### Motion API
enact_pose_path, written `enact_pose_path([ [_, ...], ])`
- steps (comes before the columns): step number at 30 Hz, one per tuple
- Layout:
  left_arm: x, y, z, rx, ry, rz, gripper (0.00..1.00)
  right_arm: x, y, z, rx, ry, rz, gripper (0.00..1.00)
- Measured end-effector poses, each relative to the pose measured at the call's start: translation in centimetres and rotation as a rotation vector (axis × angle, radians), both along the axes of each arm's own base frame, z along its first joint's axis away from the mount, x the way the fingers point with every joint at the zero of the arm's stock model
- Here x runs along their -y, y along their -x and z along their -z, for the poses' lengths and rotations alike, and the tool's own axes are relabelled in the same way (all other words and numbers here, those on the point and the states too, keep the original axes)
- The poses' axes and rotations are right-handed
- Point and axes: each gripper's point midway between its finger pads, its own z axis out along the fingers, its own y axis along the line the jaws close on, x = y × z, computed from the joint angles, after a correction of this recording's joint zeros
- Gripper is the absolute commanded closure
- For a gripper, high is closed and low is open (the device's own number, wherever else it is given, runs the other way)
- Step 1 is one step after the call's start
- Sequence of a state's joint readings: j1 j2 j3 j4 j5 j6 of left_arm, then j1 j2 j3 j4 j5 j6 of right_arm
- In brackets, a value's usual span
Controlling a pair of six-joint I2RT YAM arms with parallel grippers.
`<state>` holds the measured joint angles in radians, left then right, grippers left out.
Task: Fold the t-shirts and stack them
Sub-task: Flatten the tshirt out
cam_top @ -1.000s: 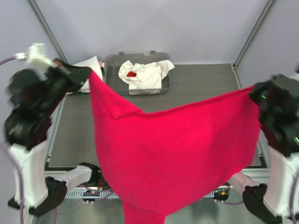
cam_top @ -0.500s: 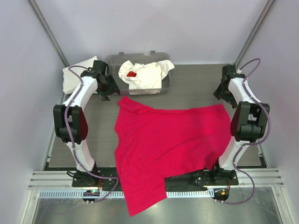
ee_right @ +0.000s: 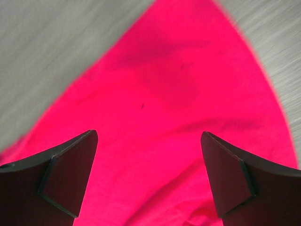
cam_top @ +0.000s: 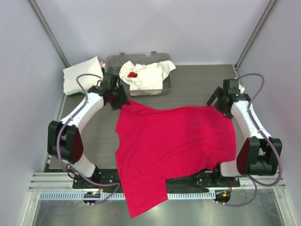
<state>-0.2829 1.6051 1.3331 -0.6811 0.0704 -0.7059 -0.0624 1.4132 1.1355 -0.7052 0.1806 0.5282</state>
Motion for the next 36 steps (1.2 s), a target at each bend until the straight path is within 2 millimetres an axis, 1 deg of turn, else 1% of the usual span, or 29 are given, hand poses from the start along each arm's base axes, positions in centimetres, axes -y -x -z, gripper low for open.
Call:
enact_pose_path([
  [2,1.4,1.5,2.1,-0.028,-0.003,0.025,0.48,-1.5,1.8,1.3,-0.015,-0.047,-0.043,0.03],
  [3,1.7,2.6,3.2,-0.049,-0.011,0.033,0.48,-2.0,2.6,2.0,-0.026,-0.063,-0.056,0.03],
  [4,2.2,4.1,4.3,-0.07,-0.015,0.042,0.48,-2.4,3.4,2.6,-0.039,-0.076,-0.069,0.03],
  [5,2.5,5.2,5.0,-0.075,-0.013,0.047,0.48,-2.7,4.1,3.3,-0.057,-0.086,-0.076,0.03],
  [6,2.7,6.9,5.7,-0.091,-0.011,0.051,0.48,-2.8,4.6,3.9,-0.074,-0.092,-0.08,0.03],
  [8,3.0,9.1,6.3,-0.094,0.005,0.056,0.48,-2.9,5.1,5.1,-0.108,-0.101,-0.083,0.03],
  [9,3.2,9.6,6.5,-0.094,0.011,0.056,0.48,-3.0,5.1,5.7,-0.126,-0.105,-0.085,0.03],
  [11,3.7,10.1,7.1,-0.094,0.026,0.052,0.48,-3.1,4.8,6.8,-0.155,-0.112,-0.088,0.03],
  [15,4.5,10.2,9.3,-0.129,0.031,0.033,0.49,-2.9,4.7,9.5,-0.234,-0.109,-0.083,0.03],
  [17,4.3,10.4,10.9,-0.159,0.01,0.021,0.49,-2.6,4.6,10.7,-0.277,-0.097,-0.079,0.03],
  [19,3.9,10.5,12.3,-0.189,-0.023,0.003,0.49,-2.3,4.0,11.8,-0.316,-0.085,-0.077,0.03],
  [20,3.8,10.4,12.6,-0.201,-0.033,-0.004,0.49,-2.1,3.8,12.0,-0.335,-0.079,-0.073,0.03],
  [24,4.0,7.6,12.5,-0.193,-0.061,-0.022,0.51,-1.6,0.9,12.1,-0.339,-0.059,-0.064,0.03],
  [26,3.6,5.6,12.5,-0.195,-0.067,-0.048,0.53,-1.5,-1.0,12.0,-0.338,-0.055,-0.063,0.03],
  [29,2.3,1.9,12.4,-0.192,-0.072,-0.101,0.53,-1.3,-4.4,11.9,-0.327,-0.05,-0.06,0.03],
  [31,1.2,-0.9,12.1,-0.183,-0.091,-0.133,0.53,-1.3,-7.3,11.7,-0.298,-0.056,-0.063,0.03],
  [32,0.8,-2.3,11.8,-0.173,-0.104,-0.144,0.53,-1.3,-8.8,11.5,-0.28,-0.057,-0.064,0.03],
  [33,0.4,-3.5,11.5,-0.165,-0.119,-0.15,0.52,-1.3,-9.6,11.4,-0.269,-0.056,-0.065,0.03],
  [34,0.0,-4.7,10.9,-0.155,-0.132,-0.157,0.52,-1.4,-11.4,11.0,-0.243,-0.063,-0.069,0.02],
  [36,-0.3,-6.1,9.5,-0.13,-0.142,-0.159,0.49,-1.5,-12.7,10.6,-0.216,-0.069,-0.075,0.02],
])
